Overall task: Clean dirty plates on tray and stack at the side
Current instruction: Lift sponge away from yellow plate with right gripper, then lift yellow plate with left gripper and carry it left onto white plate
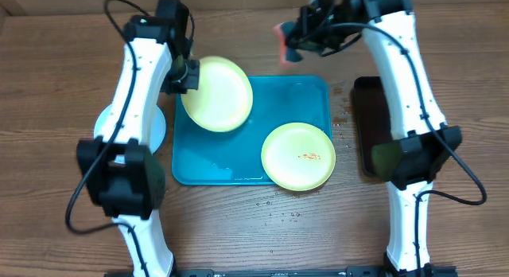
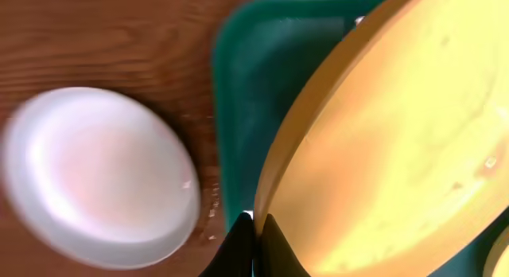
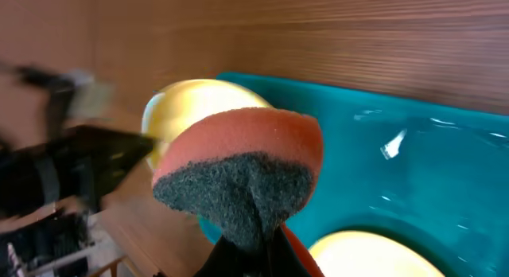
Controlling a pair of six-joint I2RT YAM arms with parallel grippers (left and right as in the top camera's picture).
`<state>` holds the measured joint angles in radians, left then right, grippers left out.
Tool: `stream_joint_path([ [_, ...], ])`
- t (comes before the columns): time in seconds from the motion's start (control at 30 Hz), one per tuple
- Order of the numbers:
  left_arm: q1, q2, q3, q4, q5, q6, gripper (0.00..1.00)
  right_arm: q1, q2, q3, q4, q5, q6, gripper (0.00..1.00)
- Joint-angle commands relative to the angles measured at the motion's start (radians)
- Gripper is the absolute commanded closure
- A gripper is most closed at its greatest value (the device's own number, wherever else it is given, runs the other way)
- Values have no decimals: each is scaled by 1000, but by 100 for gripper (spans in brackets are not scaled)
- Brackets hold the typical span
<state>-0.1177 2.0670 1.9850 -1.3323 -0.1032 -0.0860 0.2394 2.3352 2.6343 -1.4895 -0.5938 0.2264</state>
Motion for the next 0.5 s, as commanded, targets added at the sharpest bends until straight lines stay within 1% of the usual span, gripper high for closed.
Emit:
stream_joint_path([
  [0.0, -44, -90, 27, -9, -176, -67, 96, -26, -28, 18, -14, 22, -19, 96],
  [0.17, -153, -143, 27, -42, -444, -141, 96, -39, -28, 18, -26, 71, -19, 96],
  [0.3, -260, -144, 26, -89, -644, -228, 96, -39, -28, 18, -28, 85, -19, 96],
  [0.47, -364, -143, 26, -167, -872, -399, 96, -39, -28, 18, -29, 90, -19, 96],
])
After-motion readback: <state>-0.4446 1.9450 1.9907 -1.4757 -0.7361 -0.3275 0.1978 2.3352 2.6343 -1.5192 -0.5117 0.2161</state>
